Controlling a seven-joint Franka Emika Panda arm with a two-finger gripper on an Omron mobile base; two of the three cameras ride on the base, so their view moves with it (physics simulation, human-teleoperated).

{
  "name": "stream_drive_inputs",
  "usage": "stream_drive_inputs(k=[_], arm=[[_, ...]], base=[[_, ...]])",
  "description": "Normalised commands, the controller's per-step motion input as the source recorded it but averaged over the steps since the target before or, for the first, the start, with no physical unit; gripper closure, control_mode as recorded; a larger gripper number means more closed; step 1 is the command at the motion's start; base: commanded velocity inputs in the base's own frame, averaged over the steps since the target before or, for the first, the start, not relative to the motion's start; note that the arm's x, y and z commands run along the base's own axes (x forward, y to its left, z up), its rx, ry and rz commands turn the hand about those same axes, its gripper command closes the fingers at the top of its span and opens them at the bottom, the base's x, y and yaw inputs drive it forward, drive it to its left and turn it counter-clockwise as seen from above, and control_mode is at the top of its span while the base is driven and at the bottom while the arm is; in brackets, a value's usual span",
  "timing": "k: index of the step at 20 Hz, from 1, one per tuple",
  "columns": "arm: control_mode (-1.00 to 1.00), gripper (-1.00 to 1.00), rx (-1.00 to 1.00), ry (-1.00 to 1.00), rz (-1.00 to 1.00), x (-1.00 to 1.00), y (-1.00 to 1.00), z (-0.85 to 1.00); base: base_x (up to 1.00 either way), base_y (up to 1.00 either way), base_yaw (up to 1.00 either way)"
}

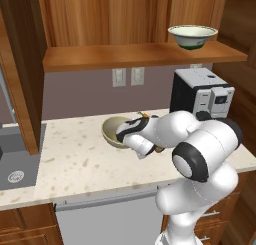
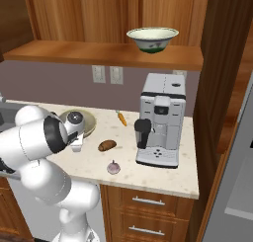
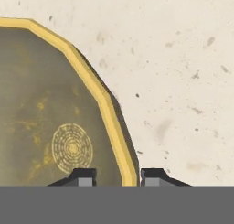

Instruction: Pick both bowls and place them on the counter. Then place the potato in one bowl and place the garlic in the other bowl.

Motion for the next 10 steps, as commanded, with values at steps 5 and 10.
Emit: stream_drive_inputs(k=[5,10], arm=[[-1.00,-1.00,0.00,0.00,0.00,0.04,0.00,0.14],[-1.00,-1.00,0.00,0.00,0.00,0.00,0.00,0.23]], base=[[0.00,0.00,0.00],[0.00,0.00,0.00]])
